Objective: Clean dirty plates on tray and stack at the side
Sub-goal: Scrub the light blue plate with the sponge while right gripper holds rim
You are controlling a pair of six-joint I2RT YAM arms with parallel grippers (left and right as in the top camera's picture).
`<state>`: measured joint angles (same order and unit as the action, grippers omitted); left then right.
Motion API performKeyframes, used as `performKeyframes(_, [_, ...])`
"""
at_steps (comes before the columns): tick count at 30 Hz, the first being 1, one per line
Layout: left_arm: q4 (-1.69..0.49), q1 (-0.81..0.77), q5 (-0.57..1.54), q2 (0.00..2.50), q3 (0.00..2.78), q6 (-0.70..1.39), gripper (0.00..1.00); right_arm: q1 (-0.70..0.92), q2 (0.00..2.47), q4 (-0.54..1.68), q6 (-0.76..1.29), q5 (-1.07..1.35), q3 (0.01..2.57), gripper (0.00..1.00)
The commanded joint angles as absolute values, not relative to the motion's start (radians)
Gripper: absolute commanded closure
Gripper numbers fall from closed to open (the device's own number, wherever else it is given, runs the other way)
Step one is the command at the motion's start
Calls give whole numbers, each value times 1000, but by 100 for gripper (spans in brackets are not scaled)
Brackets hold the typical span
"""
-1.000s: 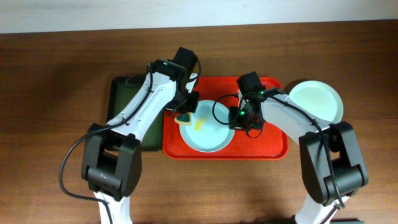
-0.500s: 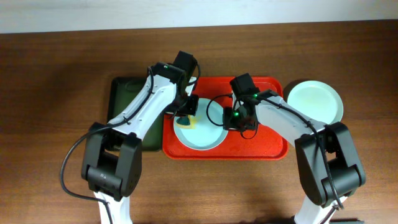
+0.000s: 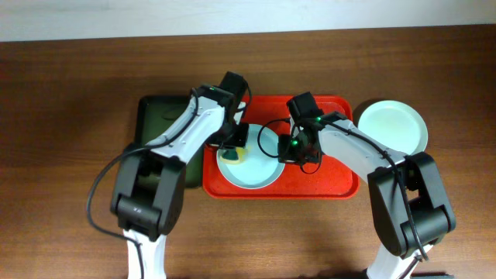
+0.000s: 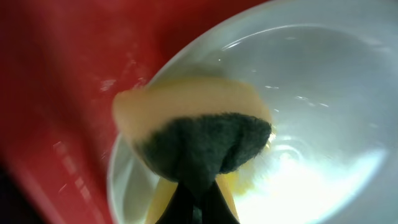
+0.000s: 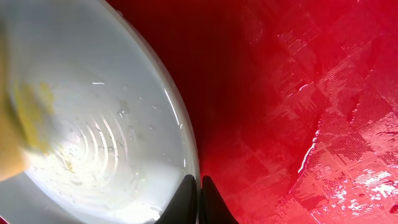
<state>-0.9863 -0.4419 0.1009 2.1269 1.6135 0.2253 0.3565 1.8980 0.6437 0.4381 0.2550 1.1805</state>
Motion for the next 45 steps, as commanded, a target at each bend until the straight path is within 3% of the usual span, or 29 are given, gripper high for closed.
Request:
performKeyframes(1, [-979,-463,111,2225,1608,232,100,361,1910,646,435,250,1176,96])
performKeyframes(8, [-979,-490,520,2292,1610,117,100,361,1910,646,435,250,1176,96])
performKeyframes(11, [-981,-472,583,2280,1632,118,100,361,1910,646,435,250,1176,96])
performKeyframes(13, [-1007,-452,548,2232,1672,118,100,361,1910,646,435,250,1176,96])
performKeyframes(18, [-1106,-383,174,2045,1730,175,100,361,1910,656,435,250,1176,92])
performKeyframes(22, [-1149,-357,150,1987,1729,175,100,361,1910,667,435,250,1176,92])
performKeyframes(24, [-1135,-357,133,1990,1700,175,100,362,1910,683,436,252,1176,79])
performKeyframes(26, [-1109,-357,134,1993,1666,175,100,369,1910,693,435,255,1176,84])
performKeyframes(27, [-1090,-358,134,1993,1650,175,100,377,1910,691,436,255,1176,96])
performKeyframes(38, [-1040,-381,133,1997,1580,190,100,406,1910,646,455,261,1176,96])
performKeyframes(45, [-821,-411,140,1997,1368,242,100,406,1910,646,455,261,1176,96])
